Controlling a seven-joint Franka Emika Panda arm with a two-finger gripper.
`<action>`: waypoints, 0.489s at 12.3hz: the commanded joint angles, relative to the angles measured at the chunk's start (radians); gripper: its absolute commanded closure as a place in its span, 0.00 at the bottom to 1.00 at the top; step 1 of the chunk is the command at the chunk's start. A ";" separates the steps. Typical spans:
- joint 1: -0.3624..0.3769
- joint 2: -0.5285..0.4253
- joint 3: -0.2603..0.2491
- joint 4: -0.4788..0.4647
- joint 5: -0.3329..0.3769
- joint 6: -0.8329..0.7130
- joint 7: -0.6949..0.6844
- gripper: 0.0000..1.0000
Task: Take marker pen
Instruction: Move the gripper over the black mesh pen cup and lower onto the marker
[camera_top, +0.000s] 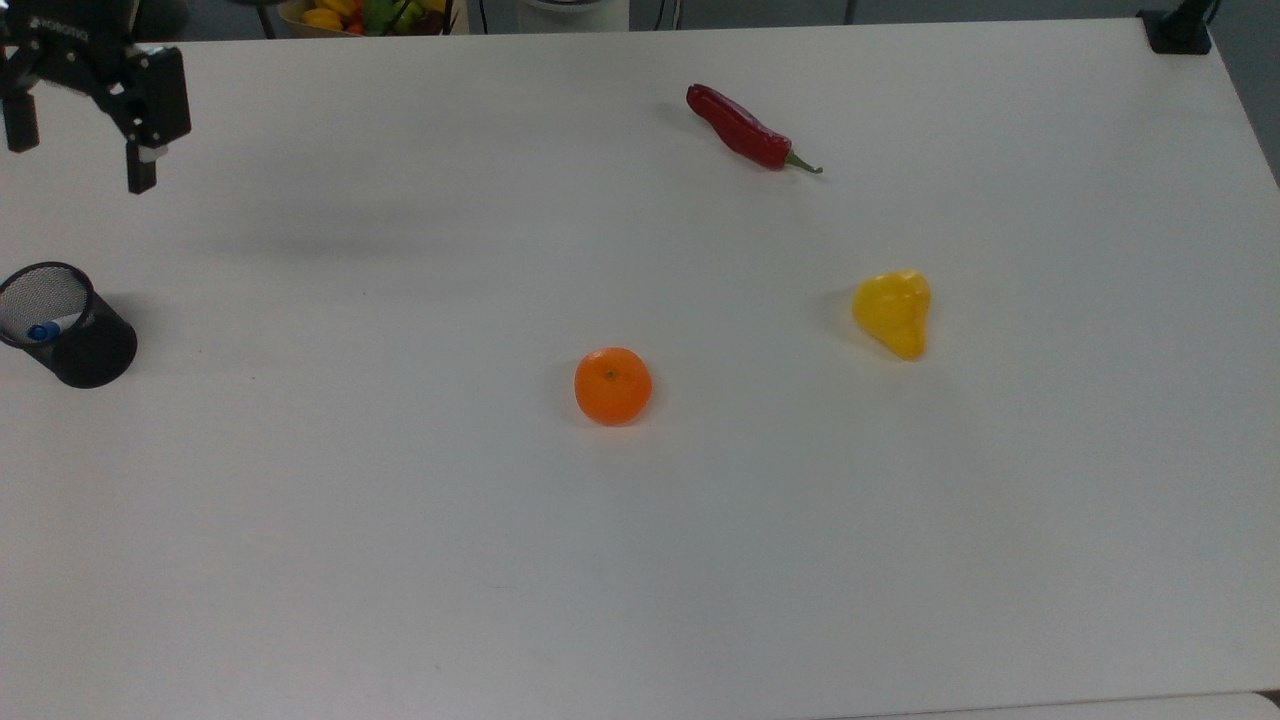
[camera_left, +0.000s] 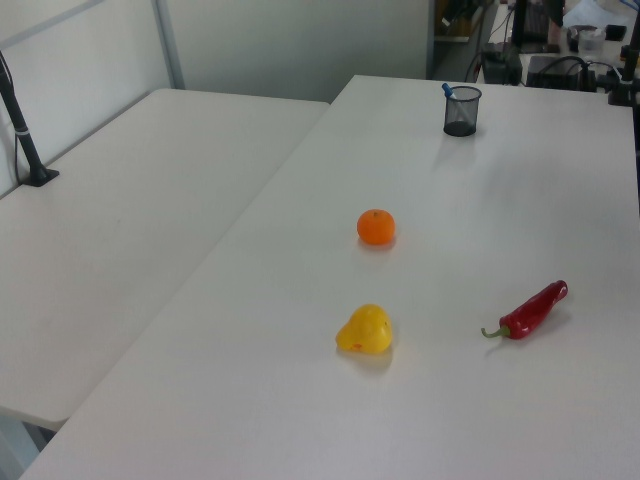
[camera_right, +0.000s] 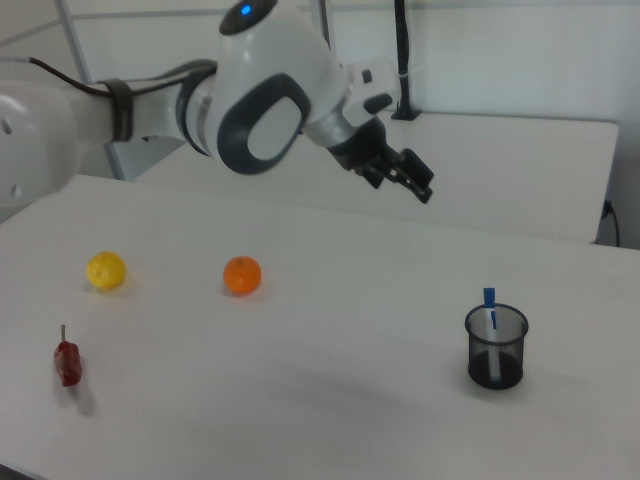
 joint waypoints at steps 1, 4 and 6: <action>-0.018 0.057 -0.016 -0.025 -0.002 0.133 -0.003 0.00; -0.043 0.149 -0.016 -0.029 -0.005 0.275 -0.016 0.00; -0.051 0.198 -0.016 -0.026 -0.009 0.338 -0.017 0.00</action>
